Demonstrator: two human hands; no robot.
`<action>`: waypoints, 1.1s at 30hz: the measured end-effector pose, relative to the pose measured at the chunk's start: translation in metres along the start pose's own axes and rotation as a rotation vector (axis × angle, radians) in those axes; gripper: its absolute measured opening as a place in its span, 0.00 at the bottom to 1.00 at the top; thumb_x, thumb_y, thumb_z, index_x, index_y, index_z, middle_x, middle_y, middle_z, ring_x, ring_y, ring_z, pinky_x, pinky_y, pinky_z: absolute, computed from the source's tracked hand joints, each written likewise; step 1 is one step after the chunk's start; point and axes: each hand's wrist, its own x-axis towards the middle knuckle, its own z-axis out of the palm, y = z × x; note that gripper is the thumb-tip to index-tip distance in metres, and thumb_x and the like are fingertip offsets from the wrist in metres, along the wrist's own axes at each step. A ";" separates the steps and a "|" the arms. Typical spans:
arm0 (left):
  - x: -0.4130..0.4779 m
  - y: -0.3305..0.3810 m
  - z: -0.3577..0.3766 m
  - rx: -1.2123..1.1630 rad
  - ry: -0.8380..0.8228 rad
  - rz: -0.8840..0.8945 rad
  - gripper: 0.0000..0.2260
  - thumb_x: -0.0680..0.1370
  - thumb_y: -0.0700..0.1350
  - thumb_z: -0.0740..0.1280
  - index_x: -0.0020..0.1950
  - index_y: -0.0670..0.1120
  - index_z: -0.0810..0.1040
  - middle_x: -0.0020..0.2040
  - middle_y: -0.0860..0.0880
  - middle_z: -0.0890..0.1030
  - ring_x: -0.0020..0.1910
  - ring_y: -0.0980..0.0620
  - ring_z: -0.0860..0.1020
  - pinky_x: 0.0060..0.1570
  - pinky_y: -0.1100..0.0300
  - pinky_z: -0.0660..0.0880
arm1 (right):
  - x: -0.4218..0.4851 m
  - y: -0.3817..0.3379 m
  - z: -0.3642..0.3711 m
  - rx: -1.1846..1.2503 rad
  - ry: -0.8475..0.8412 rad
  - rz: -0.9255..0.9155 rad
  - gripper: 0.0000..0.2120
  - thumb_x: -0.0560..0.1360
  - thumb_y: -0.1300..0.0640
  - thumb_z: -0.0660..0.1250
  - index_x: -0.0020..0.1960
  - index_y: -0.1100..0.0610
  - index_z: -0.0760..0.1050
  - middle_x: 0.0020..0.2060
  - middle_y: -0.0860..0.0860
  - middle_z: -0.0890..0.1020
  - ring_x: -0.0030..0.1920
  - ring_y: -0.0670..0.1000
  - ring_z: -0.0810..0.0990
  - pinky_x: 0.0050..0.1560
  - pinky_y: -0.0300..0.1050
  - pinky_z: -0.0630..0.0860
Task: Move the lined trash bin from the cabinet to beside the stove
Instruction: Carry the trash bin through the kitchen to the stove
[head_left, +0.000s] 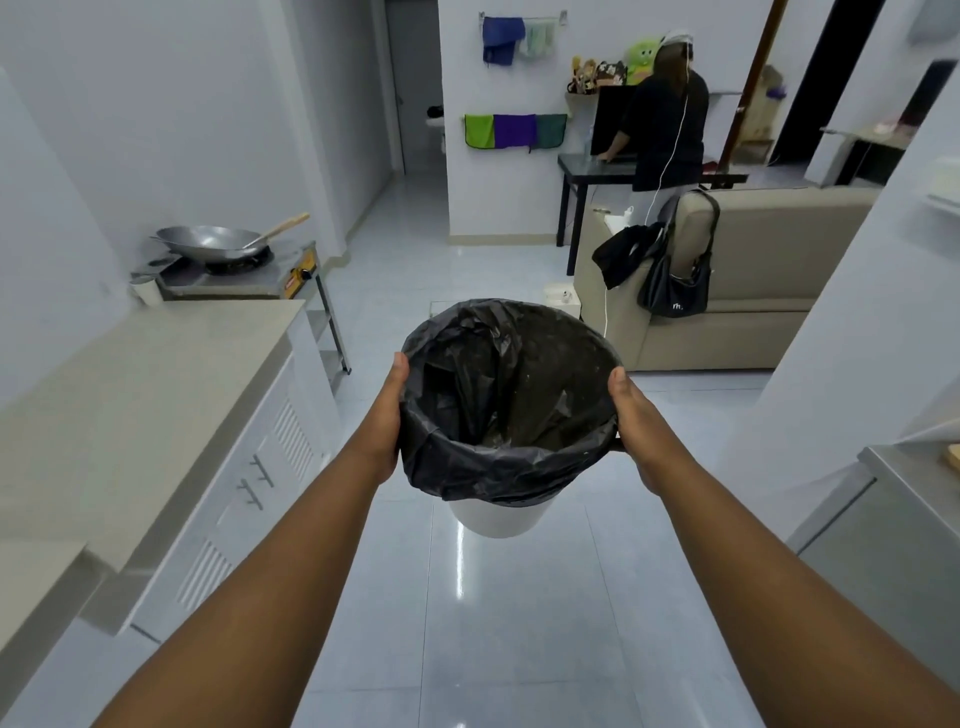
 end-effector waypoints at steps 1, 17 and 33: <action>0.015 0.002 -0.001 -0.004 0.001 -0.005 0.35 0.72 0.72 0.53 0.71 0.53 0.73 0.63 0.50 0.80 0.62 0.50 0.78 0.65 0.50 0.71 | 0.015 -0.002 0.001 0.005 -0.002 0.004 0.42 0.68 0.25 0.49 0.76 0.46 0.62 0.71 0.54 0.72 0.67 0.57 0.73 0.61 0.52 0.75; 0.285 0.027 0.020 0.108 0.134 -0.029 0.29 0.74 0.71 0.51 0.67 0.57 0.73 0.62 0.53 0.79 0.62 0.50 0.76 0.66 0.52 0.68 | 0.310 -0.026 -0.036 -0.003 -0.128 -0.049 0.43 0.68 0.24 0.49 0.77 0.45 0.60 0.71 0.51 0.71 0.69 0.56 0.72 0.67 0.57 0.72; 0.517 0.044 0.002 0.032 0.132 -0.011 0.30 0.69 0.73 0.55 0.63 0.60 0.74 0.60 0.55 0.79 0.61 0.51 0.76 0.64 0.51 0.70 | 0.546 -0.060 -0.029 -0.047 -0.156 -0.047 0.48 0.64 0.21 0.50 0.77 0.46 0.60 0.72 0.51 0.71 0.69 0.55 0.72 0.68 0.57 0.70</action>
